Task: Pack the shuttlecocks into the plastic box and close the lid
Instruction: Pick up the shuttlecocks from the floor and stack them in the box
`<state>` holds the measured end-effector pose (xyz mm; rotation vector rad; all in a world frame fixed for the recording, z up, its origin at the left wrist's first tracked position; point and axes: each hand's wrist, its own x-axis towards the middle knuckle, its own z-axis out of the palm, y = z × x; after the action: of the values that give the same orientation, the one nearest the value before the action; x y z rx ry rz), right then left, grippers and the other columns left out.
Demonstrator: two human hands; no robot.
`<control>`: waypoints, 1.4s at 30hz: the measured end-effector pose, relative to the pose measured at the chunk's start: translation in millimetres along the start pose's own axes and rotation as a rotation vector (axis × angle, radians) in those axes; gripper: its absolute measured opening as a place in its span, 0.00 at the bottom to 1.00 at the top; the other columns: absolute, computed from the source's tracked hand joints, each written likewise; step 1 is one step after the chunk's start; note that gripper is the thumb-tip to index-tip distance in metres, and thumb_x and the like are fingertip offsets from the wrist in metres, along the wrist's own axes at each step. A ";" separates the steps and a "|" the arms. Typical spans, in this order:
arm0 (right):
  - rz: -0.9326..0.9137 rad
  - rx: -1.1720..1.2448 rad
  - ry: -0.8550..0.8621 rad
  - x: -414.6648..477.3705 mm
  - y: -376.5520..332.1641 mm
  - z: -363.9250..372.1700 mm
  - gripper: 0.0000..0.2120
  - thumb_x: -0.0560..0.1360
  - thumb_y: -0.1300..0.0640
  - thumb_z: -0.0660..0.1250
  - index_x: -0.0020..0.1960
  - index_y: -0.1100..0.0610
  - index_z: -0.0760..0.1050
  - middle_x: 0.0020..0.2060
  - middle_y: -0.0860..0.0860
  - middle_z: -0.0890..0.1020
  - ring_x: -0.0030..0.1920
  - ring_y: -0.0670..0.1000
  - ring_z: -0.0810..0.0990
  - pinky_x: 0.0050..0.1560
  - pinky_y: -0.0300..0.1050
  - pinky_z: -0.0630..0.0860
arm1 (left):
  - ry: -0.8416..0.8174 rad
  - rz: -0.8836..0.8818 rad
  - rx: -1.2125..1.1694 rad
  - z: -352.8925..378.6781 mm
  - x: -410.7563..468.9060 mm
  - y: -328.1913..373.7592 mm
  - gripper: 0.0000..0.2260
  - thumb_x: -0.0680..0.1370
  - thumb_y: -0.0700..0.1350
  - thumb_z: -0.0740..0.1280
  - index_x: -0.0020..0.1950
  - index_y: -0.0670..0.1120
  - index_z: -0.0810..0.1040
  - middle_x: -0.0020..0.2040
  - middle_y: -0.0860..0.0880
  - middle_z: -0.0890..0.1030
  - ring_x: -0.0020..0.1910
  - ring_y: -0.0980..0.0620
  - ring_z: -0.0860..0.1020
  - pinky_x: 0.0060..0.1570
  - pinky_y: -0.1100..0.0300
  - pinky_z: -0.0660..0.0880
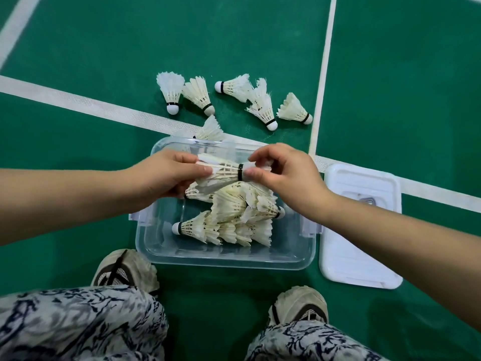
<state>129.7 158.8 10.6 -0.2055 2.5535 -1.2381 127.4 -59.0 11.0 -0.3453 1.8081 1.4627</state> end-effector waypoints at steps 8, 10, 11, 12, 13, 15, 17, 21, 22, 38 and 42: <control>0.091 0.020 0.050 -5.3 18.2 -5.4 0.04 0.75 0.54 0.65 0.41 0.52 0.76 0.33 0.43 0.74 0.34 0.37 0.70 0.35 0.28 0.65 | 0.420 0.250 0.611 -1.1 -1.2 -0.1 0.13 0.69 0.49 0.62 0.32 0.39 0.72 0.26 0.47 0.67 0.27 0.50 0.62 0.28 0.58 0.60; 0.091 0.019 0.043 -6.1 18.8 -4.1 0.04 0.75 0.55 0.65 0.41 0.52 0.76 0.32 0.42 0.74 0.34 0.37 0.71 0.35 0.28 0.65 | 0.396 0.253 0.717 0.4 -2.8 -3.6 0.12 0.65 0.51 0.58 0.28 0.42 0.67 0.24 0.47 0.67 0.26 0.50 0.63 0.28 0.57 0.61; 0.085 0.018 0.037 -6.4 18.5 -3.5 0.04 0.75 0.56 0.65 0.41 0.52 0.76 0.32 0.42 0.73 0.34 0.37 0.71 0.35 0.28 0.65 | 0.392 0.247 0.763 0.5 -2.5 -5.3 0.12 0.65 0.51 0.58 0.27 0.43 0.66 0.24 0.47 0.68 0.25 0.50 0.64 0.28 0.57 0.62; 0.077 0.015 0.031 -6.7 18.2 -3.1 0.05 0.75 0.56 0.65 0.41 0.52 0.76 0.31 0.42 0.73 0.34 0.37 0.71 0.35 0.29 0.65 | 0.390 0.239 0.801 0.4 -2.0 -6.3 0.12 0.66 0.51 0.58 0.27 0.44 0.66 0.24 0.46 0.69 0.26 0.50 0.64 0.29 0.56 0.63; 0.070 0.013 0.026 -6.8 17.8 -2.9 0.05 0.75 0.57 0.65 0.41 0.52 0.76 0.30 0.42 0.73 0.33 0.37 0.71 0.35 0.29 0.65 | 0.388 0.236 0.839 0.4 -1.5 -6.4 0.13 0.68 0.50 0.60 0.28 0.44 0.66 0.24 0.46 0.69 0.26 0.50 0.65 0.29 0.57 0.63; 0.063 0.017 0.017 -7.1 17.6 -2.6 0.05 0.75 0.57 0.65 0.41 0.54 0.77 0.30 0.42 0.73 0.33 0.37 0.71 0.35 0.29 0.66 | 0.365 0.236 0.932 0.8 0.2 -6.6 0.13 0.71 0.46 0.62 0.28 0.44 0.66 0.24 0.47 0.69 0.26 0.51 0.65 0.28 0.57 0.61; 0.062 0.013 0.008 -7.3 18.5 -2.0 0.05 0.75 0.57 0.65 0.42 0.56 0.78 0.31 0.42 0.74 0.34 0.38 0.71 0.35 0.29 0.65 | 0.311 0.212 1.038 2.8 2.1 -6.6 0.13 0.72 0.46 0.61 0.29 0.44 0.66 0.25 0.48 0.69 0.26 0.51 0.66 0.26 0.59 0.59; 0.068 0.003 -0.005 -9.0 20.9 -1.0 0.06 0.75 0.56 0.64 0.41 0.55 0.78 0.31 0.42 0.74 0.34 0.39 0.71 0.35 0.30 0.65 | 0.195 0.148 1.037 7.8 7.4 -6.6 0.14 0.75 0.47 0.61 0.33 0.40 0.71 0.28 0.44 0.72 0.28 0.50 0.68 0.29 0.57 0.62; 0.068 0.004 -0.011 -9.8 21.4 -0.8 0.06 0.75 0.56 0.64 0.41 0.54 0.77 0.31 0.42 0.74 0.34 0.39 0.71 0.34 0.30 0.65 | 0.177 0.139 1.015 8.6 9.2 -6.1 0.14 0.75 0.47 0.61 0.34 0.39 0.72 0.30 0.43 0.74 0.29 0.49 0.69 0.30 0.56 0.64; 0.097 -0.043 -0.074 -13.5 26.8 4.0 0.08 0.70 0.60 0.67 0.42 0.47 0.74 0.33 0.43 0.72 0.38 0.40 0.71 0.38 0.30 0.64 | -0.093 -0.184 0.618 17.1 29.3 -21.4 0.10 0.79 0.40 0.59 0.37 0.43 0.70 0.32 0.48 0.79 0.27 0.55 0.77 0.32 0.63 0.75; 0.086 -0.082 -0.082 -15.3 25.1 3.0 0.12 0.69 0.62 0.67 0.46 0.47 0.73 0.38 0.40 0.71 0.42 0.37 0.70 0.41 0.24 0.64 | -0.147 -0.173 0.662 19.4 31.2 -21.2 0.12 0.79 0.41 0.59 0.35 0.44 0.70 0.32 0.49 0.79 0.26 0.55 0.76 0.32 0.63 0.73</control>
<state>145.2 176.0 -7.8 -0.1592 2.5174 -1.0729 127.6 -39.8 -26.8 -0.0513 1.9630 0.6903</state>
